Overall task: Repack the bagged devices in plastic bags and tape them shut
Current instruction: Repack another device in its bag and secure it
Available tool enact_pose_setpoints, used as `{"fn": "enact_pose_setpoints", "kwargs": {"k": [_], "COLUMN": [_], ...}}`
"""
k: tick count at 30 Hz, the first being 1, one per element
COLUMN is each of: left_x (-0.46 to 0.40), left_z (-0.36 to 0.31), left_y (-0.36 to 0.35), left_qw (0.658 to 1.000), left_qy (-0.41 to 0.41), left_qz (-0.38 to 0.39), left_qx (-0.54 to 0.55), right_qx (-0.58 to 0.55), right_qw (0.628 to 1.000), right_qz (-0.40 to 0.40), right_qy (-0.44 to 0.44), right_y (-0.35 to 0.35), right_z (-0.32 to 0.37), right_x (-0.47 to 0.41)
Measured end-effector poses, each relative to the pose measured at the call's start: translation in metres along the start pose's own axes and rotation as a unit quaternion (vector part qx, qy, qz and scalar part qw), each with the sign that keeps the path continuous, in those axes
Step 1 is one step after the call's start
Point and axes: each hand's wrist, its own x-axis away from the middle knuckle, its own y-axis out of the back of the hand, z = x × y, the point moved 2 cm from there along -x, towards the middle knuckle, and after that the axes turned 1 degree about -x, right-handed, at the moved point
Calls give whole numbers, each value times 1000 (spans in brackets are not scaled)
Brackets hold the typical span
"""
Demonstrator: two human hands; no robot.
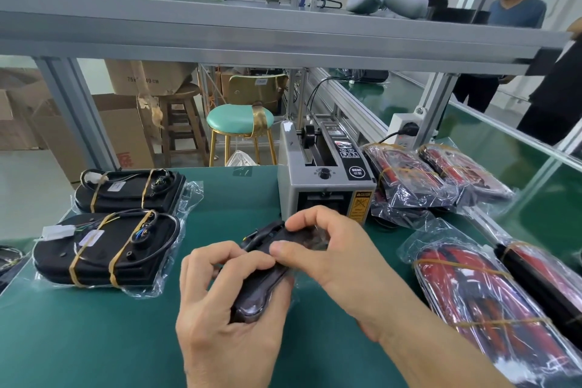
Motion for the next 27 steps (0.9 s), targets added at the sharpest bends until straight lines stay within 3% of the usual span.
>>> {"fn": "enact_pose_setpoints", "kwargs": {"k": [4, 9, 13, 16, 18, 19, 21, 23, 25, 27], "left_x": [2, -3, -14, -19, -12, -6, 6, 11, 9, 5], "left_z": [0, 3, 10, 29, 43, 48, 56, 61, 62, 57], "left_y": [-1, 2, 9, 21, 21, 19, 16, 17, 22, 23], "left_qw": [1000, 999, 994, 988, 921, 881, 845, 861, 884, 904], "left_qy": [6, 10, -3, 125, 269, 317, 385, 397, 355, 307], "left_qz": [17, 49, 98, 36, -18, -30, -17, 18, 66, 127], "left_qx": [5, -15, -55, 84, 283, 350, 370, 319, 297, 269], "right_qx": [-49, -62, -99, -65, -46, -45, -5, 111, 267, 344], "right_qw": [998, 997, 993, 981, 967, 968, 983, 985, 952, 925], "right_qz": [-21, 28, 55, 183, 250, 246, 182, 102, 57, 45], "right_qy": [23, 48, 21, 3, 9, 10, 35, 85, 137, 153], "right_y": [7, 8, 11, 13, 10, 10, 16, 26, 32, 32], "right_z": [-7, -10, -15, -27, -35, -38, -38, -37, -36, -35], "right_x": [-4, -4, -10, -7, -4, -4, -6, -9, -9, -10]}}
